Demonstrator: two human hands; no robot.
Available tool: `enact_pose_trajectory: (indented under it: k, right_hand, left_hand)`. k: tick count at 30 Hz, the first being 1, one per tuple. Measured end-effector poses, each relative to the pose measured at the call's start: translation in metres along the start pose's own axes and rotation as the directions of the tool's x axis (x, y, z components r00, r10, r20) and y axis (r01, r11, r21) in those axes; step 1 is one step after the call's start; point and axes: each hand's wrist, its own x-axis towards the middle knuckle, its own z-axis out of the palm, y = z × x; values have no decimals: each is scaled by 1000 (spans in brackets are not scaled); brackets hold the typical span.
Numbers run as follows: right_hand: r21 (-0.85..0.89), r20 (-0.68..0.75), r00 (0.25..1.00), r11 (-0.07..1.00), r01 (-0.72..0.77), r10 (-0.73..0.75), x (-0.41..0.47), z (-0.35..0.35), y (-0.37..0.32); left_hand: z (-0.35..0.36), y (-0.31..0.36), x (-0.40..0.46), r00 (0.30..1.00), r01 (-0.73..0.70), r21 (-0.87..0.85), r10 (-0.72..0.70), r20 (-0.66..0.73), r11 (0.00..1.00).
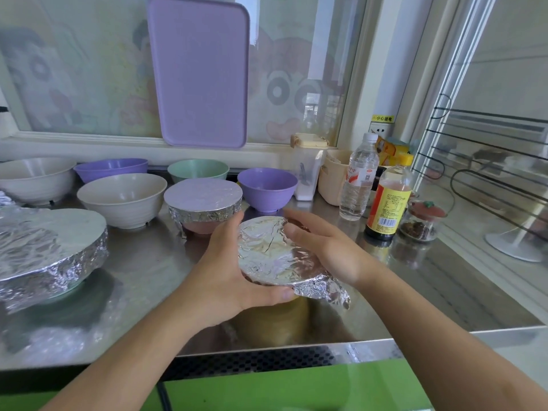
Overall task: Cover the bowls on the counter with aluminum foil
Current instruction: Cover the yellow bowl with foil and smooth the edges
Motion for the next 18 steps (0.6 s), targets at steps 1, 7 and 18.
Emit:
enact_pose_trajectory:
  k: [1,7,18]
  right_hand:
    - [17,12,1000,1000,-2,1,-5,-2,4]
    - [177,108,993,984,21,-40,-32,-9,25]
    - [33,150,988,998,45,-50,-34,-15,23]
  left_hand:
    - [0,-2,-1,1000,11,-9,-11,6,1000]
    - [1,-6,-4,996,62,-67,-58,61,996]
    - [-2,-5,0,995,86,-67,-82,61,994]
